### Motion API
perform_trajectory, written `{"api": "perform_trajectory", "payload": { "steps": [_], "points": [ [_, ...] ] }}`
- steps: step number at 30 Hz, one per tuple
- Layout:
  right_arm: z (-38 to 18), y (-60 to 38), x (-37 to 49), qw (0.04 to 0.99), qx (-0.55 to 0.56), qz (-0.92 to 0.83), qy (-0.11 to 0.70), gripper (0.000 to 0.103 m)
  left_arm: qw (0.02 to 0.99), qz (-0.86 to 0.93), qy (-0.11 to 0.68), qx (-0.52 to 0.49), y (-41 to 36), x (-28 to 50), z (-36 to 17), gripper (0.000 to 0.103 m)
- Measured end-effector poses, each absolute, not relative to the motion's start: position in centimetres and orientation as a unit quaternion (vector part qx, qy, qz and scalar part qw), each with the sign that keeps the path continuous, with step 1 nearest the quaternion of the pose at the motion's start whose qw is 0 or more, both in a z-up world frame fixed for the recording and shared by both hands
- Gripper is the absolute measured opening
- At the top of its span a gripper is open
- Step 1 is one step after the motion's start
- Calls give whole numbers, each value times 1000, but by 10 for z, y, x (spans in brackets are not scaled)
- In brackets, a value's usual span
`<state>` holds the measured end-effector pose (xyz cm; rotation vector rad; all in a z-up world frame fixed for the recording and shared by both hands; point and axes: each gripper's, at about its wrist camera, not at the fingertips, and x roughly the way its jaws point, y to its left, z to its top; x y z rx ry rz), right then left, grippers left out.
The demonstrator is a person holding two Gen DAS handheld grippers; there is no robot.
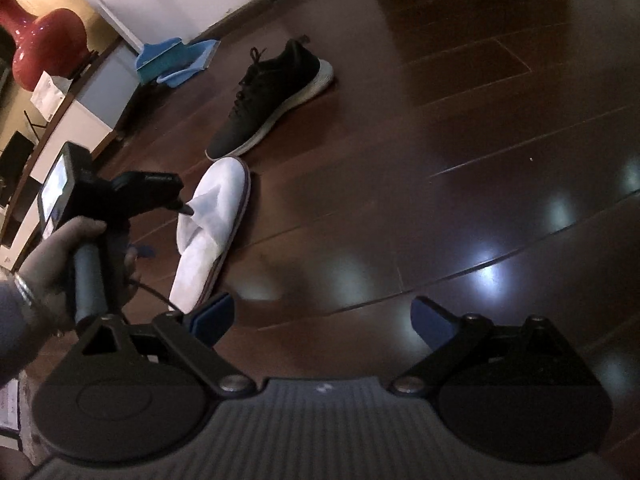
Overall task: Organize scattered shoes
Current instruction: 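Move the left gripper to a white slipper and close on its toe, then lift the white slipper with the left gripper and carry it toward the row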
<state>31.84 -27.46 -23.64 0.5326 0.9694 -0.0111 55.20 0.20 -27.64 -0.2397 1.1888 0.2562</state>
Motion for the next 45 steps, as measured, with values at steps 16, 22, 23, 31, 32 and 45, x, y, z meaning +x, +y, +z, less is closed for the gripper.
{"api": "perform_trajectory", "payload": {
  "steps": [16,22,23,31,32,45],
  "points": [
    [-257,-288,297,845,239,-42,476,97,784,96,598,-136,-19,575,-316,20],
    [-257,-297,275,846,234,-51,476,97,780,91,608,-118,-29,563,-307,13],
    [-257,-298,271,847,234,-52,475,97,780,89,608,-115,-30,560,-305,12],
    [-250,-319,223,837,244,-61,486,97,784,56,610,-101,-46,517,-274,11],
    [-248,-320,219,837,245,-61,485,97,784,50,610,-101,-49,510,-269,11],
    [-200,-356,117,849,272,-80,447,97,795,-52,596,-98,-123,400,-198,10]
  ]
}}
